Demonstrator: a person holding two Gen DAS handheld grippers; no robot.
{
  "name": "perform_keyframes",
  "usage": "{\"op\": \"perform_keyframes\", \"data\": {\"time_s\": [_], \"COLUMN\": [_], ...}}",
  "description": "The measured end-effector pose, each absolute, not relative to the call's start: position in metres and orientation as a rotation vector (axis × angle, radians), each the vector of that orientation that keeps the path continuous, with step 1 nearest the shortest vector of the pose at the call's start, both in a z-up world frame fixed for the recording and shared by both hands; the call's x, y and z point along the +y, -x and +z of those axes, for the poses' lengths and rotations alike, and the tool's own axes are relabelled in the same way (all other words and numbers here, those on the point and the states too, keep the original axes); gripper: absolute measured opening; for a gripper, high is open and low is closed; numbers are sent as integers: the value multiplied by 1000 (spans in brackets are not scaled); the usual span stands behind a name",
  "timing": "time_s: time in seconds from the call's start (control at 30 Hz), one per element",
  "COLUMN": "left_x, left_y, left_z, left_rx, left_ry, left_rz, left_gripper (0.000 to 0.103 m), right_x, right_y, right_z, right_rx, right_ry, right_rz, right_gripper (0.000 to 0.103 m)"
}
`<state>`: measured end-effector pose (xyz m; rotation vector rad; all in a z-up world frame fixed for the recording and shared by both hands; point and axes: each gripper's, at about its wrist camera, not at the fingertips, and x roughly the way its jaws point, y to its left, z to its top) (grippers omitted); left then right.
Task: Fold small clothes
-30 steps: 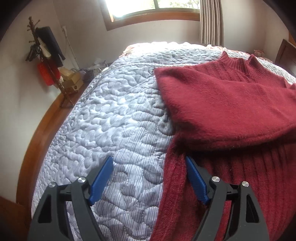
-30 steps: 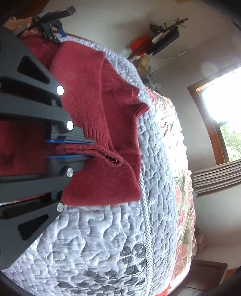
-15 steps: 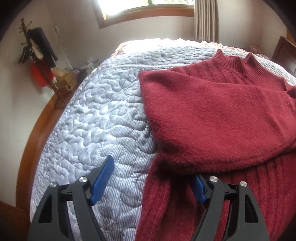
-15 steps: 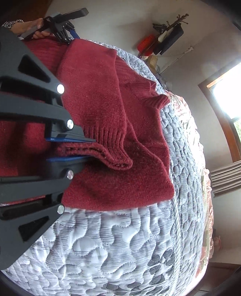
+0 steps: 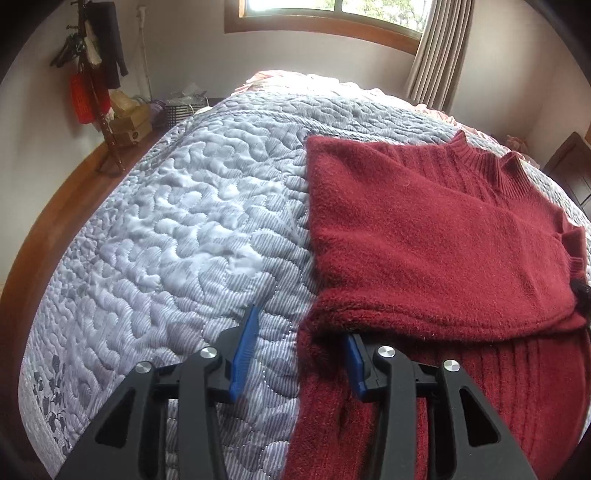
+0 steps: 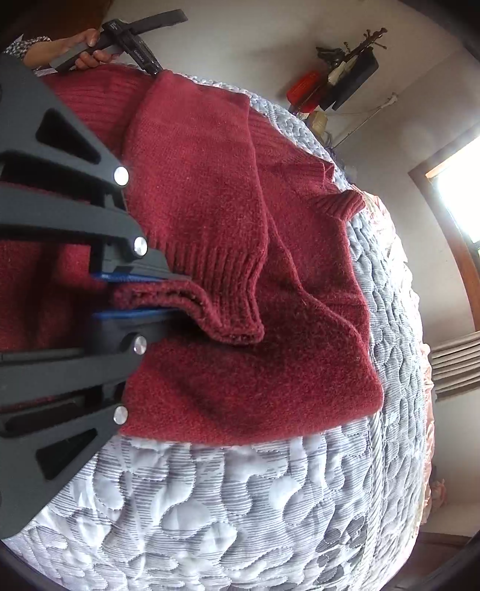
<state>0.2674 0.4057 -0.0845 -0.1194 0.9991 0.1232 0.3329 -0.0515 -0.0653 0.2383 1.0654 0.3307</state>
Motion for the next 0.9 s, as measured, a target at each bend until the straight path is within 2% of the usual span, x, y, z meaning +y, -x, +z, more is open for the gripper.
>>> {"op": "perform_keyframes", "data": {"time_s": [0.07,0.1,0.17,0.33,0.6,0.67,0.77,0.9], "left_x": [403,403,403,400,413,412,411,408], "left_y": [-258,-251,-236,-211,-217,-204,-174,-129], "left_z": [-78,-74,-70,-76,-85,-76,-62,-60], "left_rx": [996,988,969,968,995,987,974,1003], "left_ry": [116,104,65,3,47,50,50,39], "left_rz": [119,128,148,159,207,203,176,140], "left_gripper": [59,61,69,69,76,76,76,77], "right_x": [-54,-55,-57,-43,-29,-30,-38,-51], "right_y": [-324,-317,-302,-266,-260,-249,-220,-173], "right_z": [-58,-54,-45,-44,-63,-54,-38,-31], "right_rx": [1060,1050,1022,1009,1047,1049,1011,1008], "right_ry": [-230,-225,-212,-130,-54,-79,-45,-17], "right_rz": [327,325,324,351,282,315,322,328], "right_gripper": [17,22,26,26,24,27,37,38]}}
